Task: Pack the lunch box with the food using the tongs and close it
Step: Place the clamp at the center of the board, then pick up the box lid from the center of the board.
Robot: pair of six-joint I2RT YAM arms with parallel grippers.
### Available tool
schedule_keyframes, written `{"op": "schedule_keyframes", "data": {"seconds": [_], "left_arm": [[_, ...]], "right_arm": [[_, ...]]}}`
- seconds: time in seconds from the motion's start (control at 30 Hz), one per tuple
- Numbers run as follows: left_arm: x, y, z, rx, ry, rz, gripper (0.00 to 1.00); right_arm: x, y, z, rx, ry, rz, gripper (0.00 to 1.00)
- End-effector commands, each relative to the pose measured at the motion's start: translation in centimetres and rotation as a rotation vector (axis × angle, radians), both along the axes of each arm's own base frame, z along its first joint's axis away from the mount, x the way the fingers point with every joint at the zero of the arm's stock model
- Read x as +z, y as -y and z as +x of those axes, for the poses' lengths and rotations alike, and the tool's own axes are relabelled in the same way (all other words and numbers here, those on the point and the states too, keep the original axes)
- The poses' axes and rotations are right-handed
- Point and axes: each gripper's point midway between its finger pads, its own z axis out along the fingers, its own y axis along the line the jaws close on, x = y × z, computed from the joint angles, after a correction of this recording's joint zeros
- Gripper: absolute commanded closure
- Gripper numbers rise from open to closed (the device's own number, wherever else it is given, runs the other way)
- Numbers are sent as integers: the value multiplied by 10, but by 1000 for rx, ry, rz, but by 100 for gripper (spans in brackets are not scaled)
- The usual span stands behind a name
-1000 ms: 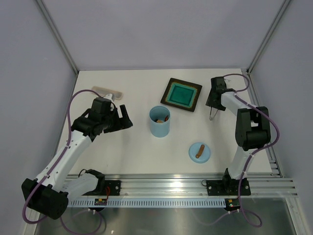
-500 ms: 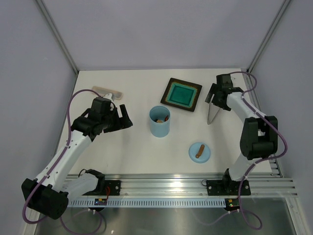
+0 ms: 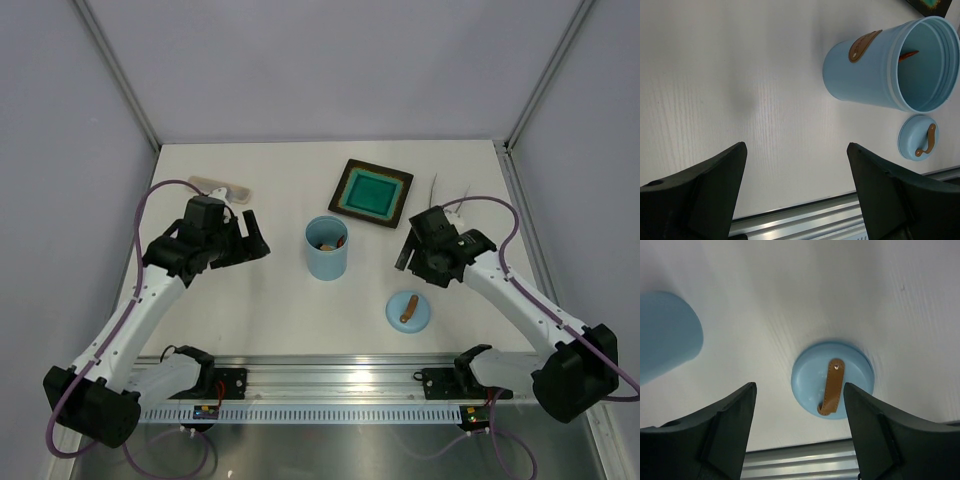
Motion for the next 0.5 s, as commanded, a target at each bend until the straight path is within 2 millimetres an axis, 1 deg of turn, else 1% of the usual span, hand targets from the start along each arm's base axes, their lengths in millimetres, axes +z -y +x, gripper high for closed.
{"op": "schedule_keyframes", "data": {"seconds": [0.0,0.07,0.1,0.2,0.23,0.27,0.37,0.47], "left_arm": [[18,1,10,-6,52,-7,14],[20,2,11,-4,54,-14,14],[22,3,12,-2,59,-21,14],[21,4,12,-4,59,-30,14],[21,4,13,-4,59,-31,14],[20,5,13,-9,55,-33,14],[19,5,13,-9,52,-25,14],[17,3,12,-8,50,-17,14]], "right_arm": [[-20,4,-39,-138,-109,26,23],[-28,2,-48,-141,-135,24,23],[-36,3,-54,-155,-155,23,23],[-52,-2,-60,-158,-184,45,24],[-54,-6,-56,-154,-171,63,26],[-60,-8,-58,-147,-185,69,27],[-66,-13,-53,-131,-192,71,32],[-73,-16,-52,-118,-213,66,39]]}}
